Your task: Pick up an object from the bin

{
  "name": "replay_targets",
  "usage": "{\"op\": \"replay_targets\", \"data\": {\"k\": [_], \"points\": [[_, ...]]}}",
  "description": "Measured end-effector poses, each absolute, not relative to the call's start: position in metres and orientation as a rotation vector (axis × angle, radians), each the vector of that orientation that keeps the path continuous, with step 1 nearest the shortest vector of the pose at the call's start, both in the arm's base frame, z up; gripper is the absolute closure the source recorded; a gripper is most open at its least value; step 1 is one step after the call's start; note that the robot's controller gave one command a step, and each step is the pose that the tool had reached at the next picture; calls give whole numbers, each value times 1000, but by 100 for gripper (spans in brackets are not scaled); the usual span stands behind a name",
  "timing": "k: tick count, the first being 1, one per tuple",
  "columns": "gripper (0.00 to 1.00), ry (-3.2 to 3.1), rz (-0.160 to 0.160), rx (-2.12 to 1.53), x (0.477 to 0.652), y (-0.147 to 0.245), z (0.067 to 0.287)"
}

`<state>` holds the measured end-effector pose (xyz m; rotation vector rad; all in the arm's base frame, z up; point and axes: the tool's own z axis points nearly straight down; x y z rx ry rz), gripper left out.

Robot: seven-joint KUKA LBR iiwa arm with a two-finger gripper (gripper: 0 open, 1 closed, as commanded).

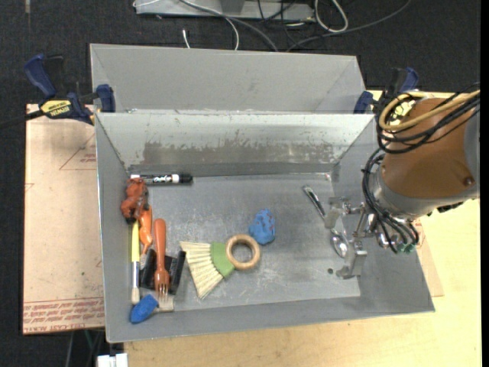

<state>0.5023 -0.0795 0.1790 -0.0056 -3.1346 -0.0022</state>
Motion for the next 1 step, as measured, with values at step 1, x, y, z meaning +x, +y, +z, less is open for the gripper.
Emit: {"op": "replay_targets", "data": {"k": [1], "points": [[0, -3142, -1, 0, 504, -79, 183]]}}
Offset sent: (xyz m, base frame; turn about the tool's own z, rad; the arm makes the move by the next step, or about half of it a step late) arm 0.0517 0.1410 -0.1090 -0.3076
